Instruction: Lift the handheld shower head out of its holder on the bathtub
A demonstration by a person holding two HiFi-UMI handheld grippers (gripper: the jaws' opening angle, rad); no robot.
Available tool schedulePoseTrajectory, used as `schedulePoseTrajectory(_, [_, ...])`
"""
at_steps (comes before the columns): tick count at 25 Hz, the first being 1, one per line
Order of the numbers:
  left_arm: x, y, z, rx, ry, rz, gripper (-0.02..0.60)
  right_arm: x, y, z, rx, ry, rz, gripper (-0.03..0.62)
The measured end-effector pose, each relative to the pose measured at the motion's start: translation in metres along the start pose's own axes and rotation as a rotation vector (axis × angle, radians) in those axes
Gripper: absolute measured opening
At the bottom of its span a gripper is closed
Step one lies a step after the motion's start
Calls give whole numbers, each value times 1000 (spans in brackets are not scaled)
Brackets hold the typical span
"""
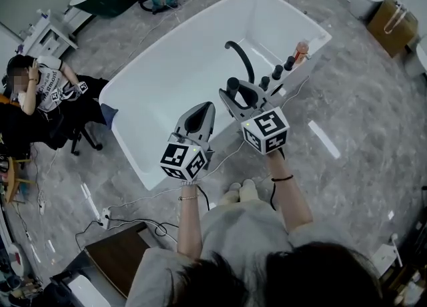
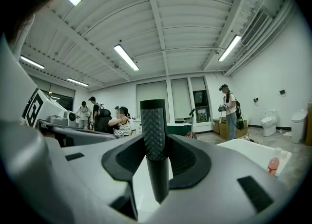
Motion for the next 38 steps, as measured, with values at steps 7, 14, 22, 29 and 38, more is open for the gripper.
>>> schedulePoseTrajectory(7, [17, -10, -9, -6, 15, -36, 5, 14, -13, 13, -4, -2, -23, 138])
schedulePoseTrajectory(14, [20, -21, -11, -18, 34, -37, 5, 18, -21, 22, -18, -13, -39, 138])
schedulePoseTrajectory(22, [16, -23, -16, -35, 43, -30, 5, 23, -31, 24, -22, -23, -52, 138])
schedulePoseTrajectory(29, [16, -21, -17, -33, 45, -21, 5, 25, -31, 22, -20, -17, -63, 138])
schedulePoseTrajectory(38, [14, -20, -15, -21, 48, -19, 5, 24, -29, 21, -13, -17, -69, 138])
Point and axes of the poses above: the fingertips, and each gripper's own axes: y forward along the fingers, z to its left, x out of its top, the point moved 5 cm from there along -y, backward along the fingers, and after that the axes turned 4 degrees about x, right-handed, at the moved point
